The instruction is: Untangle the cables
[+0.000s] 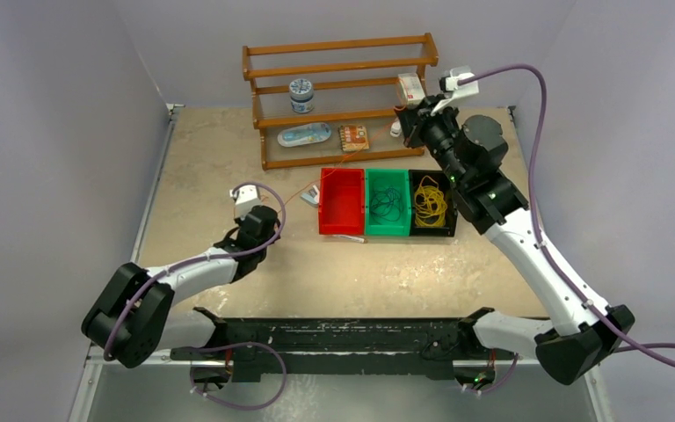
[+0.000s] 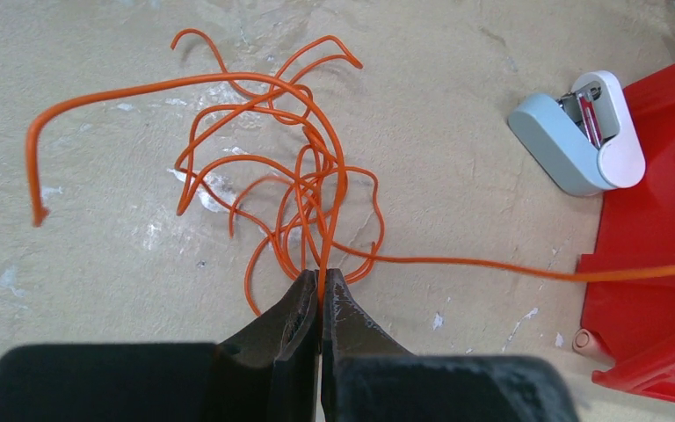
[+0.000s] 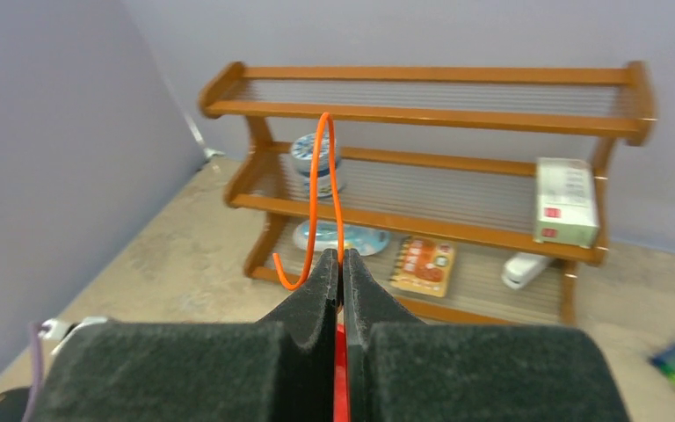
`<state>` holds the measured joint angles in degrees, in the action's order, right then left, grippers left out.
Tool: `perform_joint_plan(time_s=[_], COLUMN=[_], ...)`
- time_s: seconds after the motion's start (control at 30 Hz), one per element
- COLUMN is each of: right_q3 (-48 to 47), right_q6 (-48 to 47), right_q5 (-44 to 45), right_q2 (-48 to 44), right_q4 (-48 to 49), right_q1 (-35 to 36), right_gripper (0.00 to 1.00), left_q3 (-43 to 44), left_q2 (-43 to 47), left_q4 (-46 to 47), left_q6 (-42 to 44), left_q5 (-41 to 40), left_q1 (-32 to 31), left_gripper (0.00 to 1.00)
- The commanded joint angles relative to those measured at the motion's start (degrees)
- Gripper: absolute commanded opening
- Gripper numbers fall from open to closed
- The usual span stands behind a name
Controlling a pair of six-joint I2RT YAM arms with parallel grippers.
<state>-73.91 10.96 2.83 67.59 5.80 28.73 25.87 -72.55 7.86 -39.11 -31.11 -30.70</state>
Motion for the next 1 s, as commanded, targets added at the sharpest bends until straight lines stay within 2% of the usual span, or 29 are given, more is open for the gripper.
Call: perform_joint_plan(time_s=[0.0, 0.47, 0.97], right_q3=[-1.62, -2.84, -0.6], right_q6=[-3.82, -12.86, -22.21], right_q5=[10.54, 30.79, 43.95], right_q2=[-3.12, -8.09, -14.8], right_q4=[0.61, 0.52, 6.37], right_q1=[-0.6, -1.85, -2.06], right_gripper=[0.0, 0.0, 0.0], left_q3=[0.37, 0.32, 2.38], left_q2=[-0.6, -1.25, -4.0], left_q4=[0.32, 0.32, -2.68], left_q6=[-1.32, -1.65, -4.23], left_q5=[-0.71, -1.13, -3.03], left_q1=[0.7, 1.17, 3.43], left_gripper=[0.0, 0.0, 0.0])
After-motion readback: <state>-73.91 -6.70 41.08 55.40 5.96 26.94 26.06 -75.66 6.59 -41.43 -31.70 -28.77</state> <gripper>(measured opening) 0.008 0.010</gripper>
